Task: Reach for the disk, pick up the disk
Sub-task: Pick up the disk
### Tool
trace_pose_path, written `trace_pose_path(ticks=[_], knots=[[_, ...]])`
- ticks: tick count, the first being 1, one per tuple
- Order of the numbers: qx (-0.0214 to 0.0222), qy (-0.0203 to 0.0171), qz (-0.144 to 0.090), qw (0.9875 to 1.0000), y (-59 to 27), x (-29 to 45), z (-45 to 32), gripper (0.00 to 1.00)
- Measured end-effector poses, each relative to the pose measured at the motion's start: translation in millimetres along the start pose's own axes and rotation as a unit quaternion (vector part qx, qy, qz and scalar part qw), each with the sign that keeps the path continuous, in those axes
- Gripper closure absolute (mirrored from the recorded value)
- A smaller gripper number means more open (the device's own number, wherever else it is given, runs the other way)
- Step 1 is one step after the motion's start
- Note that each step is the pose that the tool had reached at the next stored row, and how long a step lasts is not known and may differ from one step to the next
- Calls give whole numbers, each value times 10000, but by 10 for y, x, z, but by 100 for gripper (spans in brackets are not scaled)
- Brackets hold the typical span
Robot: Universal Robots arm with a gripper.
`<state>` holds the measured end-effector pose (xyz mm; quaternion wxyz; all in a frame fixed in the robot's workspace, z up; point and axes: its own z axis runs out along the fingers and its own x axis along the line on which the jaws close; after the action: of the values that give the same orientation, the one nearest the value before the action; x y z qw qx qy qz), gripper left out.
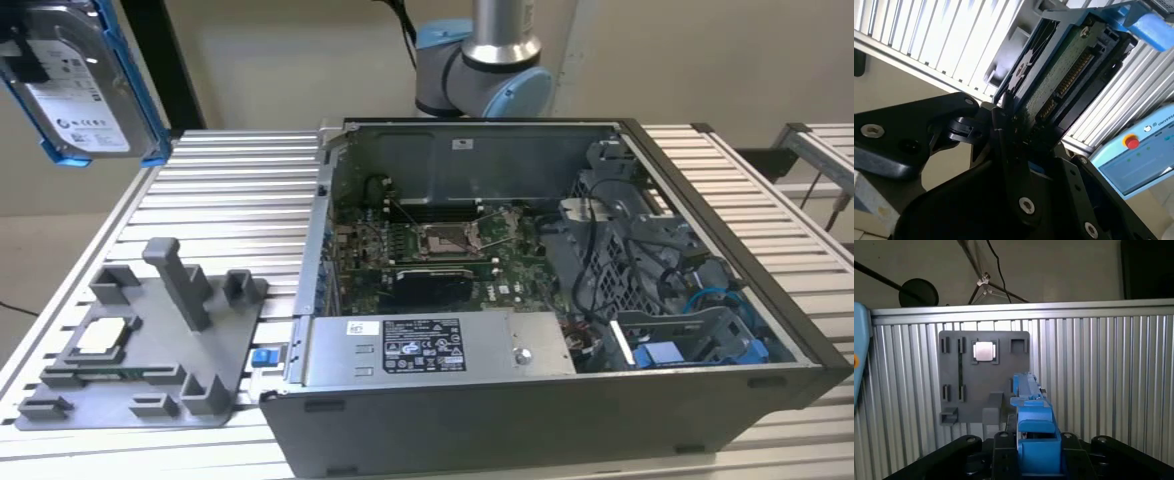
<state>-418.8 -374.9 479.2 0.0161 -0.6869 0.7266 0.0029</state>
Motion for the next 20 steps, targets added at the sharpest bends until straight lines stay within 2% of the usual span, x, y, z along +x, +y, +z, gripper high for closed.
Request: trace_pose_path(ticks=[20], knots=[[-7, 1, 0, 10000, -523, -20, 10, 100]])
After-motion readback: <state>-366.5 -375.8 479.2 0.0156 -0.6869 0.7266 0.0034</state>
